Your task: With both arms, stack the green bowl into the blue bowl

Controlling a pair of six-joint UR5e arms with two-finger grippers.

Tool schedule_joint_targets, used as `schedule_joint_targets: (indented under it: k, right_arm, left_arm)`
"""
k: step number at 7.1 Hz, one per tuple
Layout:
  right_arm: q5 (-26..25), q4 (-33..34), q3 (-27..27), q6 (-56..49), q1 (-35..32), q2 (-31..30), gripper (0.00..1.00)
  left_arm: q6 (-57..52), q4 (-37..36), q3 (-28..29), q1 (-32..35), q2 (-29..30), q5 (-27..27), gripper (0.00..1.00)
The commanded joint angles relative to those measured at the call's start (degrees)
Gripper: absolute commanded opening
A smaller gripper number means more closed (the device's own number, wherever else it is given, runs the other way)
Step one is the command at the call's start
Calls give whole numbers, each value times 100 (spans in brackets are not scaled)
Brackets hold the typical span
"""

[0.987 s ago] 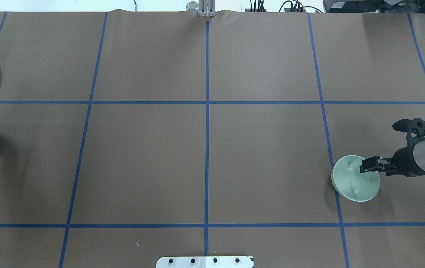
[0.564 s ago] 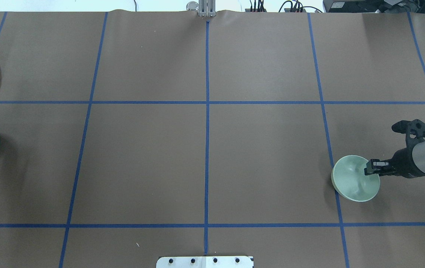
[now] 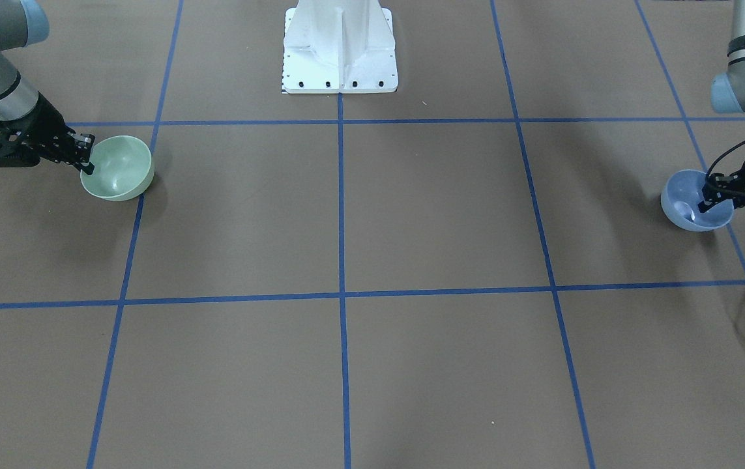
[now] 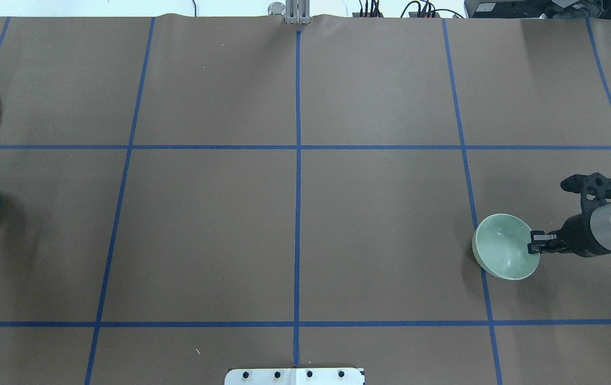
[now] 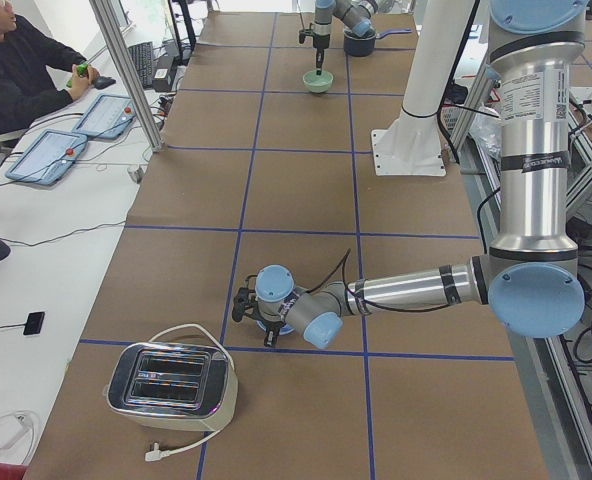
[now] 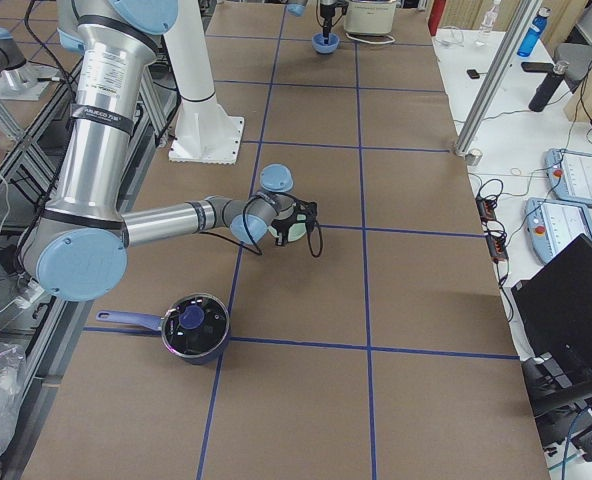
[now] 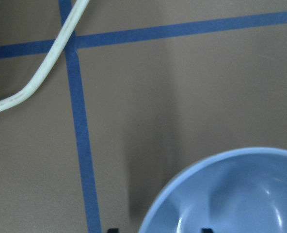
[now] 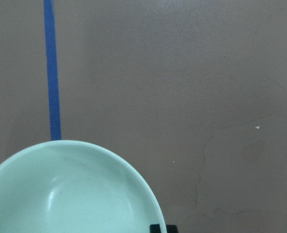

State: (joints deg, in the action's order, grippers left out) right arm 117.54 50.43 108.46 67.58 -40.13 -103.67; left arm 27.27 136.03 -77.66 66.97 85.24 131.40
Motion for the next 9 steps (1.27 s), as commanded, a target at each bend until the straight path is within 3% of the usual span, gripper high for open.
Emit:
schedule_joint_targets:
  k: [1, 4, 6, 7, 9]
  right_arm:
    - [6, 2, -18, 1, 5, 23, 0]
    - [50, 2, -27, 1, 5, 58, 0]
    - [112, 20, -10, -8, -21, 163, 0]
    - [355, 72, -9, -8, -195, 216, 0]
    - [909, 806, 8, -16, -792, 827, 0]
  left_arm:
    - [-133, 2, -4, 0, 10, 0, 0]
    - [-205, -15, -56, 0, 106, 17, 0]
    - [-196, -129, -91, 9, 343, 367, 0]
    - [-161, -434, -240, 18, 518, 682, 0]
    - [162, -1555, -1001, 18, 861, 686, 0]
